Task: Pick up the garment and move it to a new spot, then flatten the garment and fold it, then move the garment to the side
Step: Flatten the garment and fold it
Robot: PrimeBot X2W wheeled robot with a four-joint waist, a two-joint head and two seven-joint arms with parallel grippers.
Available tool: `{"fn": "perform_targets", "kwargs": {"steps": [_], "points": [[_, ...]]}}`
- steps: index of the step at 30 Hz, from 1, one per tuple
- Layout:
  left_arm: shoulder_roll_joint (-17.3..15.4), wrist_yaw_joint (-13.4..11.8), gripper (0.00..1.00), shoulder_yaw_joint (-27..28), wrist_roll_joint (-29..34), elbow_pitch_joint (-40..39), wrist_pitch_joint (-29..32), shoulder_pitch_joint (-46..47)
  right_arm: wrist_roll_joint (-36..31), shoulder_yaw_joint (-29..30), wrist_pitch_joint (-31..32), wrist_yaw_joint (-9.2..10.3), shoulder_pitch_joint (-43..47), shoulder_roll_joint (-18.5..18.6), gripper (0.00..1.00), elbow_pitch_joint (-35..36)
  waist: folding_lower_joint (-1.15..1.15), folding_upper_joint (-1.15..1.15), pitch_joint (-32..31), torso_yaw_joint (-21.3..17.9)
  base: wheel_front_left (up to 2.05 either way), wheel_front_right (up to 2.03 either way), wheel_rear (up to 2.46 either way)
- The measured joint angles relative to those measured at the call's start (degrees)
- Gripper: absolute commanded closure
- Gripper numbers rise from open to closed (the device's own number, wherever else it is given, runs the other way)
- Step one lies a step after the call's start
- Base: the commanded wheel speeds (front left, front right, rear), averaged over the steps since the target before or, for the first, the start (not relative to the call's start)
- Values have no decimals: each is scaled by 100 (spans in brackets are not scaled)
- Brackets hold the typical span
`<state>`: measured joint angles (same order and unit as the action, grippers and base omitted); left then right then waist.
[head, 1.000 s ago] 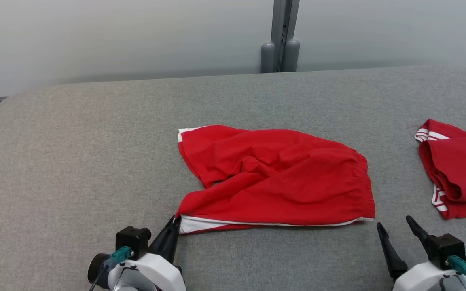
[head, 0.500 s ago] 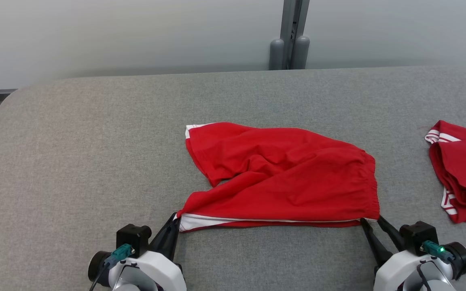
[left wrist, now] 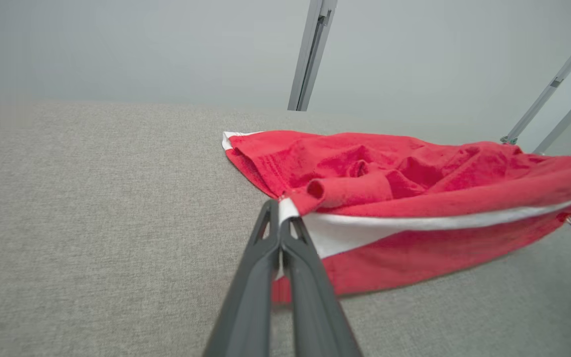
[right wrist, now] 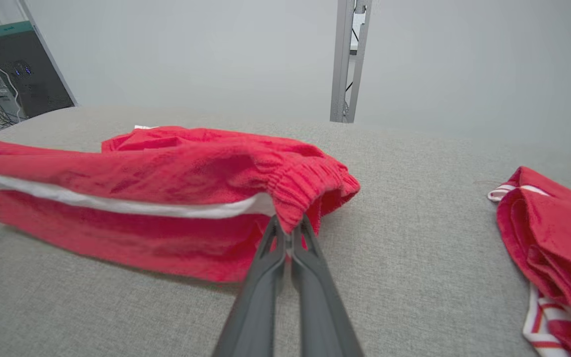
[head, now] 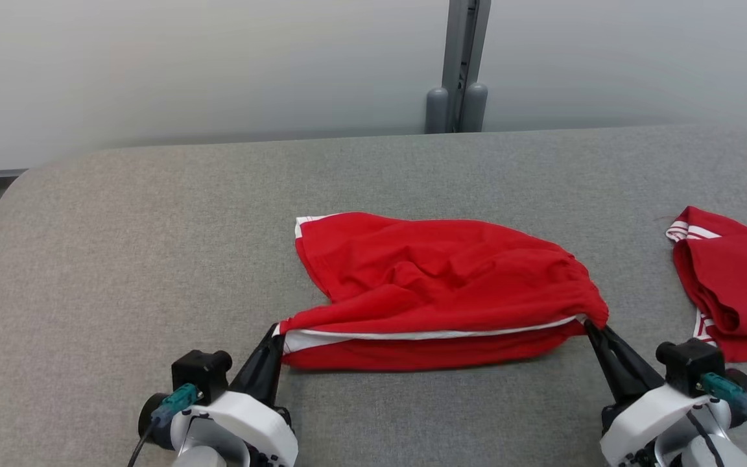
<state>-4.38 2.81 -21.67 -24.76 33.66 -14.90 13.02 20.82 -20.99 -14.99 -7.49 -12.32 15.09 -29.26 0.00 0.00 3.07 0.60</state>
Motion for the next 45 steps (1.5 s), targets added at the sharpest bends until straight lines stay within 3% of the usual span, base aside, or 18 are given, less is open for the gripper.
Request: {"fn": "perform_targets", "kwargs": {"steps": [11, 17, 21, 27, 34, 39, 45], "points": [[78, 187, 100, 250, -657, -1321, 105, -73, 480, 157, 3, 0, 146, 409, 100, 1529, 0, 0, -371, -155, 0, 0, 0], [-213, 132, 100, 208, -557, -2131, 628, 285, 635, 247, 347, 0, 83, 571, 100, 2147, 0, 0, -375, -179, 0, 0, 0], [-521, 131, 100, 208, -385, -2336, 1054, 995, 778, 186, 614, 0, -439, 633, 100, 2217, 0, 0, -214, -177, 0, 0, 0], [-929, 234, 100, 254, -124, -1827, 1548, 2699, 942, -236, 868, 0, -2028, 700, 100, 1731, 0, 0, 274, -194, 0, 0, 0], [-991, 301, 100, 292, 202, -751, 1707, 5264, 1076, -557, 850, 0, -4552, 504, 100, 664, 0, 0, 1168, -236, 0, 0, 0], [-860, 127, 100, 382, 495, 104, 1132, 6880, 822, -387, 396, 0, -6233, 203, 100, -514, 0, 0, 1854, -259, 0, 0, 0], [-687, -118, 100, 464, 693, 1055, 240, 7898, 411, -89, 42, 0, -7477, -233, 100, -1622, 0, 0, 2392, -261, 0, 0, 0]]}}
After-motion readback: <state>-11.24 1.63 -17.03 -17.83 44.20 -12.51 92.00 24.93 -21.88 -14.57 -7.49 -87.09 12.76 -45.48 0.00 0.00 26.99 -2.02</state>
